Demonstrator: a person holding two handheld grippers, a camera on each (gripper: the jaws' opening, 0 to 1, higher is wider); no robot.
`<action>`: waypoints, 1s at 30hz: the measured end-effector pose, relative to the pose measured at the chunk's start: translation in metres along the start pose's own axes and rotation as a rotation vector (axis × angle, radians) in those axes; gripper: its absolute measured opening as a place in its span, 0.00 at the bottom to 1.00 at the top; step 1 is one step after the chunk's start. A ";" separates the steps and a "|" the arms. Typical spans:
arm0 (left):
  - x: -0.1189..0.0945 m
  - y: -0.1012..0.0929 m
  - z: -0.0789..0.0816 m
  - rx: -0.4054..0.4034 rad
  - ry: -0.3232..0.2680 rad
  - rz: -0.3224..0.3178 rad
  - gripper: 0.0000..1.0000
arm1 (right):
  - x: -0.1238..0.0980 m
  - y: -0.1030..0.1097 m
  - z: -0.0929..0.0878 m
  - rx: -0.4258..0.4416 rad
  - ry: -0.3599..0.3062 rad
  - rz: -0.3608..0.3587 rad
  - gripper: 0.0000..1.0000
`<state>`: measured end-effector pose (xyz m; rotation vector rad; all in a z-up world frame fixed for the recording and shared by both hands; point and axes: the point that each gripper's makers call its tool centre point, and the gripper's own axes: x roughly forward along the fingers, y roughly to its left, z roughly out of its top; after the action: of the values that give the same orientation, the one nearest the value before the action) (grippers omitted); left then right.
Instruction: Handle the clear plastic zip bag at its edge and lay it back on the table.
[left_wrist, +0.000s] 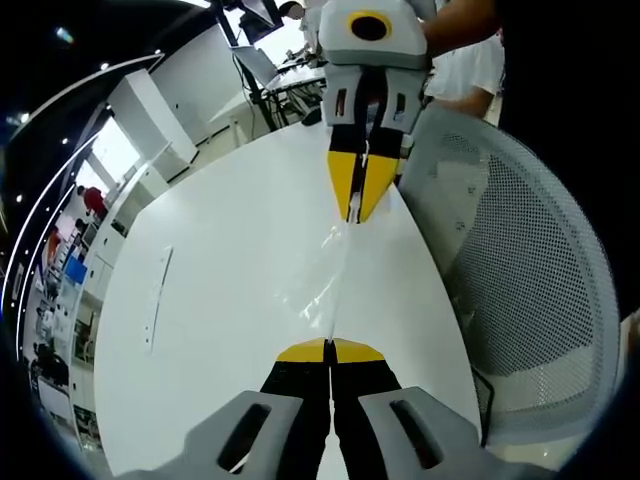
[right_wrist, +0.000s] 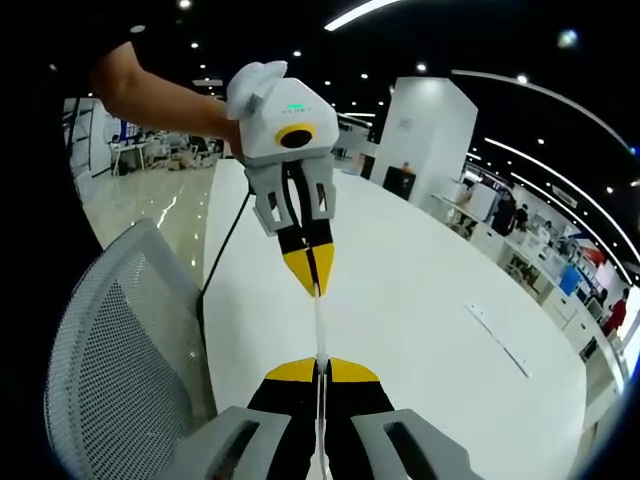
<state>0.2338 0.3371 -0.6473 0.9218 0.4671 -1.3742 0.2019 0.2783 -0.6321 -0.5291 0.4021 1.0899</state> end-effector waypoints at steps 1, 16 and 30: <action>0.000 0.000 0.000 0.000 0.000 0.000 0.00 | 0.000 0.000 0.000 0.001 0.000 0.000 0.00; 0.001 0.002 -0.002 -0.007 0.001 -0.001 0.00 | -0.001 -0.002 -0.002 0.010 -0.005 -0.002 0.00; -0.001 0.002 -0.009 -0.008 0.016 0.001 0.00 | -0.003 -0.003 -0.005 0.016 -0.005 -0.003 0.00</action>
<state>0.2379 0.3447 -0.6515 0.9276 0.4840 -1.3640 0.2032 0.2723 -0.6334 -0.5127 0.4049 1.0847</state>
